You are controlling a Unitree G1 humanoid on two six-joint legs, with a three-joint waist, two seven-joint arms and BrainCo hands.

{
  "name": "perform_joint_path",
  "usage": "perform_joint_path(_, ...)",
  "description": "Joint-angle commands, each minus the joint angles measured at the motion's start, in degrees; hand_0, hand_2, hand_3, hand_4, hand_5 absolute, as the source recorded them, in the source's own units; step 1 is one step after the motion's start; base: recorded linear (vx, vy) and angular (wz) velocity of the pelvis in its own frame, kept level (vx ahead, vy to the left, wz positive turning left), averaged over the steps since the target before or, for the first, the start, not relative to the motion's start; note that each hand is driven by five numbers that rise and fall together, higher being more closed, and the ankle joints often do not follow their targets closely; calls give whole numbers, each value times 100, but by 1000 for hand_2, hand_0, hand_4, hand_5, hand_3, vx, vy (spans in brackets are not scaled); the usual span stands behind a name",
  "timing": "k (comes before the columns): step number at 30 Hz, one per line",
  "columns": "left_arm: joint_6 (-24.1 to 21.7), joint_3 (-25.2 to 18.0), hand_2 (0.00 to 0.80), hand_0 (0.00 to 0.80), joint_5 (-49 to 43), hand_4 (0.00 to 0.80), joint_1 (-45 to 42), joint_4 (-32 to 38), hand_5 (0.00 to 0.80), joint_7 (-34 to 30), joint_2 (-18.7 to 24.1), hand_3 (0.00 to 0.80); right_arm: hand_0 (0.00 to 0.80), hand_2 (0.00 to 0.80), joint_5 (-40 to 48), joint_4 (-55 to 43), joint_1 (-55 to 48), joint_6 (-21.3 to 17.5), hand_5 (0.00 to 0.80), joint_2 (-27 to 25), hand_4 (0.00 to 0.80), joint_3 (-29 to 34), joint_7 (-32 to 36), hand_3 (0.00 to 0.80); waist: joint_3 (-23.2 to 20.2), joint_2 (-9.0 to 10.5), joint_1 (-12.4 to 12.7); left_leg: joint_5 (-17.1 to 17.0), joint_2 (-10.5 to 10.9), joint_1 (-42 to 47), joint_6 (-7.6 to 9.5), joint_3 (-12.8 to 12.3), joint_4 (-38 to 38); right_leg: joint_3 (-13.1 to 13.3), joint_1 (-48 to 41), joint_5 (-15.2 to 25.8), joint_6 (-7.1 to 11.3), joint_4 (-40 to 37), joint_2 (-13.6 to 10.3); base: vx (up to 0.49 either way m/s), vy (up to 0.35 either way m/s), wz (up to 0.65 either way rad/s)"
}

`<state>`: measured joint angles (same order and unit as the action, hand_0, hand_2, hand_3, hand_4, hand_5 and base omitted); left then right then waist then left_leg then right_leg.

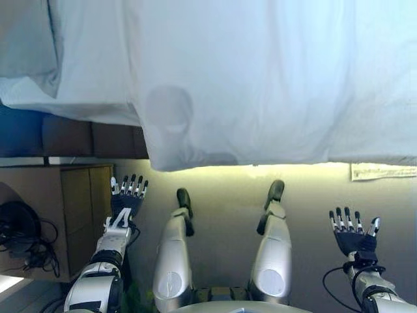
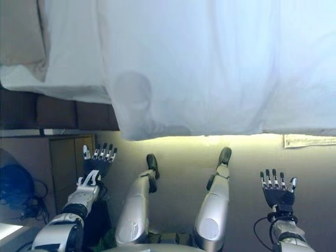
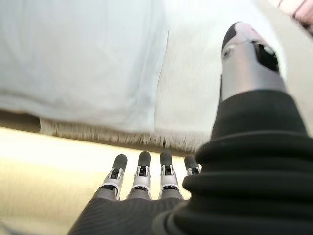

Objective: Make the bed neatly

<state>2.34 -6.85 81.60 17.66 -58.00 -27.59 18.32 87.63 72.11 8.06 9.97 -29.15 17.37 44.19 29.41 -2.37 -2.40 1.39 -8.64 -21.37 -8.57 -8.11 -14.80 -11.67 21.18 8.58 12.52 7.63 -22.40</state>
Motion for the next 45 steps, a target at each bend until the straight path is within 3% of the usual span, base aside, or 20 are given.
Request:
perform_joint_path(1, -403, -182, 0, 0, -671, 0, -347, 118, 0, -53, 136, 0, 0, 0, -672, -293, -396, -577, 0, 152, 0, 73, 312, 0, -572, 104, 34, -722, -453, 96, -154, -11, 607, 195, -62, 136, 204, 187, -264, 135, -171, 7)
perform_joint_path(8, -790, -9, 0, 0, -1488, 0, -866, 931, 0, 433, 174, 0, 0, 0, -1467, -1430, -813, -1529, 0, 562, 0, -287, -358, 0, -1379, 200, 175, -843, -535, 1041, -182, -65, 1268, -122, -1053, 189, 218, -400, -106, 134, -118, 7)
perform_joint_path(13, -1118, 103, 0, 0, -2680, 0, -1286, 1553, 0, 803, 183, 0, 0, 0, -1964, -2696, -1385, -2298, 0, 977, 0, -605, -1077, 0, -1903, 272, 257, -930, -513, 1589, -141, -84, 1656, -289, -1588, 155, 224, -554, 8, 146, -109, 5)
perform_joint_path(18, -904, 128, 0, 0, -3137, 0, -1823, 2380, 0, 905, 61, 0, 0, 0, -2060, -3951, -1781, -2363, 0, 1385, 0, -757, -1693, 0, -2328, 319, 354, -831, -544, 1953, -108, -24, 1604, -384, -1985, 78, 197, -599, 67, 151, -72, 5)
perform_joint_path(20, -793, 195, 0, 0, -3218, 0, -1938, 2614, 0, 1090, 39, 0, 0, 0, -2723, -4275, -1780, -2786, 0, 1427, 0, -881, -2212, 0, -2417, 315, 385, -803, -575, 2107, -85, -16, 1601, -374, -2128, 8, 183, -572, 93, 104, -27, 5)
perform_joint_path(21, -684, 211, 0, 0, -3258, 0, -1987, 2805, 0, 1248, 28, 0, 0, 0, -3128, -4566, -1771, -2778, 0, 1416, 0, -986, -2458, 0, -2467, 312, 410, -797, -585, 2183, -68, 0, 1616, -374, -2205, -46, 173, -546, 110, 68, -16, 2)
perform_joint_path(24, -596, 271, 0, 0, -3405, 0, -2018, 3093, 0, 1540, 23, 0, 0, 0, -3549, -5038, -1804, -2217, 0, 1438, 0, -1345, -2413, 0, -2538, 328, 472, -810, -603, 2318, -54, 57, 1668, -409, -2360, -122, 141, -510, 140, 47, -20, 3)
perform_joint_path(28, -479, 387, 0, 0, -3185, 0, -2008, 3352, 0, 1648, -61, 0, 0, 0, -3529, -5194, -1765, -1885, 0, 1430, 0, -1798, -2302, 0, -2612, 373, 568, -844, -623, 2414, -65, 124, 1723, -489, -2506, -194, 119, -499, 164, 34, -21, 7)
perform_joint_path(32, -469, 727, 0, 0, -3809, 0, -1980, 3611, 0, 1715, -36, 0, 0, 0, -3334, -5213, -1636, -2107, 0, 1440, 0, -2115, -2673, 0, -2639, 387, 662, -832, -607, 2408, -65, 206, 1677, -512, -2561, -181, 112, -499, 165, 19, -13, 10)
perform_joint_path(34, -300, 860, 0, 0, -3582, 0, -1989, 3796, 0, 1542, 8, 0, 0, 0, -3210, -5300, -1629, -2278, 0, 1460, 0, -2179, -2773, 0, -2648, 378, 693, -838, -601, 2390, -62, 214, 1663, -522, -2584, -168, 114, -508, 152, 5, 5, 8)
perform_joint_path(37, -16, 776, 0, 0, -2919, 0, -2054, 3938, 0, 1360, -60, 0, 0, 0, -3406, -5227, -1689, -2121, 0, 1498, 0, -2253, -2749, 0, -2668, 353, 706, -818, -576, 2401, -54, 197, 1674, -544, -2619, -160, 117, -538, 122, 10, 36, 3)
perform_joint_path(41, -56, 930, 0, 0, -3282, 0, -2116, 4095, 0, 1441, 67, 0, 0, 0, -3102, -5233, -1785, -1848, 0, 1400, 0, -2442, -2543, 0, -2665, 358, 725, -794, -557, 2364, -44, 202, 1635, -548, -2594, -140, 125, -539, 100, 1, 9, 0)
perform_joint_path(45, 31, 979, 0, 0, -3250, 0, -2199, 4149, 0, 1254, 149, 0, 0, 0, -2908, -5260, -1916, -1914, 0, 1376, 0, -2557, -2445, 0, -2702, 374, 735, -801, -565, 2377, -56, 173, 1665, -565, -2616, -123, 139, -598, 113, 0, 0, 0)
